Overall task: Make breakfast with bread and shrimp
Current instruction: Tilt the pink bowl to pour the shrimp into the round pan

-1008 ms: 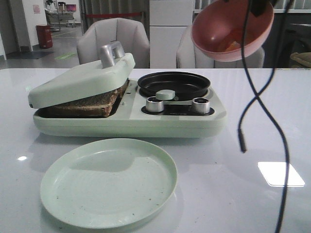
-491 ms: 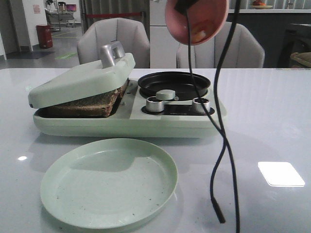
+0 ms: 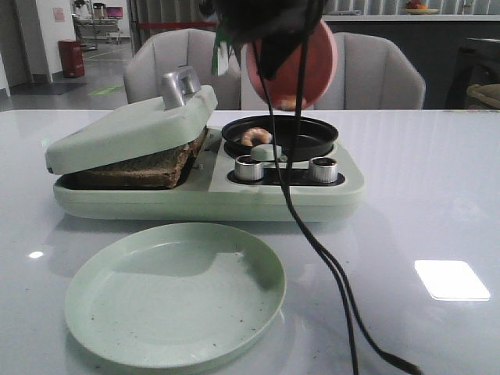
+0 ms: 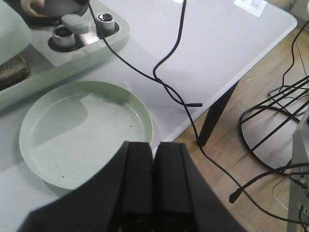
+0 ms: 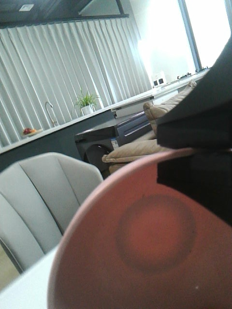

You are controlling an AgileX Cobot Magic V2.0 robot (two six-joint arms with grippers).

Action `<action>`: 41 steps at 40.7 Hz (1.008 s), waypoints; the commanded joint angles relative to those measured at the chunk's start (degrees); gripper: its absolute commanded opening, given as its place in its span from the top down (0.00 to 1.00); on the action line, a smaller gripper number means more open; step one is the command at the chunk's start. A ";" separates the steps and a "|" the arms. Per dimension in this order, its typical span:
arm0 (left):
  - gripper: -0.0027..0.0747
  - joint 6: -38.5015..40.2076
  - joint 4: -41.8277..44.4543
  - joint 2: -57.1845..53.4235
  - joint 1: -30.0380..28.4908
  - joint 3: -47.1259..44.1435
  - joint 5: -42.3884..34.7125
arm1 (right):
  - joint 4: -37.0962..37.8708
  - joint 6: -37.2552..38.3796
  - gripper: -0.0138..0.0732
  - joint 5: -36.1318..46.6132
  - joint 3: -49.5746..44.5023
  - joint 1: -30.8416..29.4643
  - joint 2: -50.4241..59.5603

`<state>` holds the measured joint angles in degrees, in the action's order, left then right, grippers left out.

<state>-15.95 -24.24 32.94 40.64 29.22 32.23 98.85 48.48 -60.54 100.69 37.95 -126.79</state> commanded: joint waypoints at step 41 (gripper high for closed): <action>0.84 -0.16 -1.14 0.07 0.40 1.68 -3.80 | -3.16 -1.76 0.79 -12.42 19.75 -0.02 0.45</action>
<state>-15.95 -24.24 32.94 40.64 29.22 32.23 95.58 46.99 -68.31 120.24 38.05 -129.25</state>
